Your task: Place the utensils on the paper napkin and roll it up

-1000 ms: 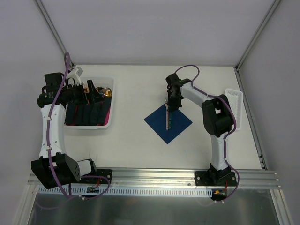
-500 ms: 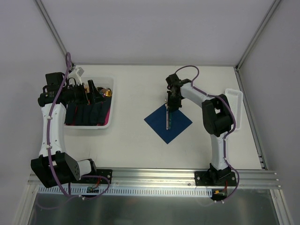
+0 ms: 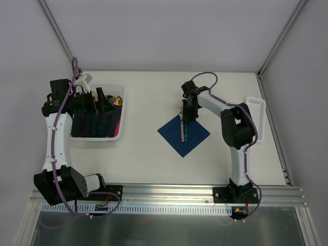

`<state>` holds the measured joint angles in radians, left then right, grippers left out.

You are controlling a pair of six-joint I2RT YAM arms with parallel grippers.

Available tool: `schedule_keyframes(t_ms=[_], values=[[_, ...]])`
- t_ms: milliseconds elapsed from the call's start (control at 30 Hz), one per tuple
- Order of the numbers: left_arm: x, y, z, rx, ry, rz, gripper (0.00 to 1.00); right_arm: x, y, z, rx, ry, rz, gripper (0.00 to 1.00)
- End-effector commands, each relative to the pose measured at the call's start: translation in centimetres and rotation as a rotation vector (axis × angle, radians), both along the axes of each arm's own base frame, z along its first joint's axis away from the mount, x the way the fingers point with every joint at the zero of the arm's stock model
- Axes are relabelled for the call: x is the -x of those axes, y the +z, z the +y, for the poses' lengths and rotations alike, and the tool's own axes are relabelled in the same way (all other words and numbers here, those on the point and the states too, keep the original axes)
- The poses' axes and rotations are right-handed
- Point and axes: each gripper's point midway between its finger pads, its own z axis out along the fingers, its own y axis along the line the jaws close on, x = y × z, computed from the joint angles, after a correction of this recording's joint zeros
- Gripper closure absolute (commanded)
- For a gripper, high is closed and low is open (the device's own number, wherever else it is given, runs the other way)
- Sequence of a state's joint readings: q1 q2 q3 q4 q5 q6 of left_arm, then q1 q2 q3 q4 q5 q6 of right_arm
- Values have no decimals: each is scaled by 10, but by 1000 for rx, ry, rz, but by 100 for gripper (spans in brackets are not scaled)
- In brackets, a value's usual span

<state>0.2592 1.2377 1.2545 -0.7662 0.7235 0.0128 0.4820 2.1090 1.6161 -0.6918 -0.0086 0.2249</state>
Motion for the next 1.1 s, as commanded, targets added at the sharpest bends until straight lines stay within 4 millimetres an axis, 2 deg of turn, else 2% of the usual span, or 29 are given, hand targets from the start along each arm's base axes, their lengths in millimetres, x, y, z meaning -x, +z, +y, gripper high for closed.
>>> schedule_keyframes(t_ms=[0, 133, 200, 267, 300, 367, 400, 433, 467, 500, 533, 600, 633, 700, 733, 767, 833, 867, 967, 1000, 1067], values=[[1, 18, -7, 8, -24, -53, 1, -10, 28, 12, -71, -8, -46, 72], [4, 32, -13, -24, -69, -130, 1, -11, 50, 18, -124, -16, -76, 68], [7, 43, -21, -47, -137, -211, 1, -11, 75, 22, -172, -16, -112, 66], [9, 49, -31, -76, -198, -265, 1, -13, 95, 23, -217, -21, -140, 58], [12, 52, -44, -110, -272, -306, 1, -14, 115, 22, -244, -20, -177, 56], [18, 52, -60, -153, -361, -353, 1, -13, 136, 19, -296, -26, -203, 52], [20, 48, -67, -195, -418, -383, 1, -10, 154, 15, -325, -32, -231, 50], [27, 41, -88, -228, -503, -395, 2, -8, 163, 11, -342, -34, -244, 49], [30, 36, -98, -256, -551, -405, 3, -9, 172, 2, -355, -52, -260, 48], [33, 25, -108, -287, -608, -414, 9, -1, 184, -4, -380, -56, -276, 48], [43, 16, -132, -291, -709, -415, 12, 2, 190, -10, -396, -60, -283, 48], [52, -2, -154, -342, -820, -426, 19, 8, 200, -31, -423, -99, -295, 49], [66, -14, -184, -351, -934, -437, 28, 16, 205, -52, -424, -131, -319, 48], [75, -36, -203, -438, -1020, -443, 37, 29, 207, -70, -429, -151, -332, 48], [78, -53, -216, -476, -1088, -438, 42, 33, 206, -87, -418, -174, -345, 48], [93, -59, -238, -487, -1171, -482, 52, 49, 201, -97, -412, -181, -344, 48], [101, -86, -254, -528, -1258, -477, 61, 66, 194, -113, -398, -199, -335, 48], [112, -91, -271, -504, -1305, -517, 63, 81, 186, -120, -377, -191, -334, 48], [126, -110, -295, -471, -1398, -559, 65, 103, 172, -134, -348, -205, -313, 49], [136, -116, -308, -455, -1438, -605, 66, 115, 165, -136, -348, -203, -305, 49], [145, -130, -321, -457, -1499, -649, 68, 122, 158, -141, -349, -219, -298, 49]])
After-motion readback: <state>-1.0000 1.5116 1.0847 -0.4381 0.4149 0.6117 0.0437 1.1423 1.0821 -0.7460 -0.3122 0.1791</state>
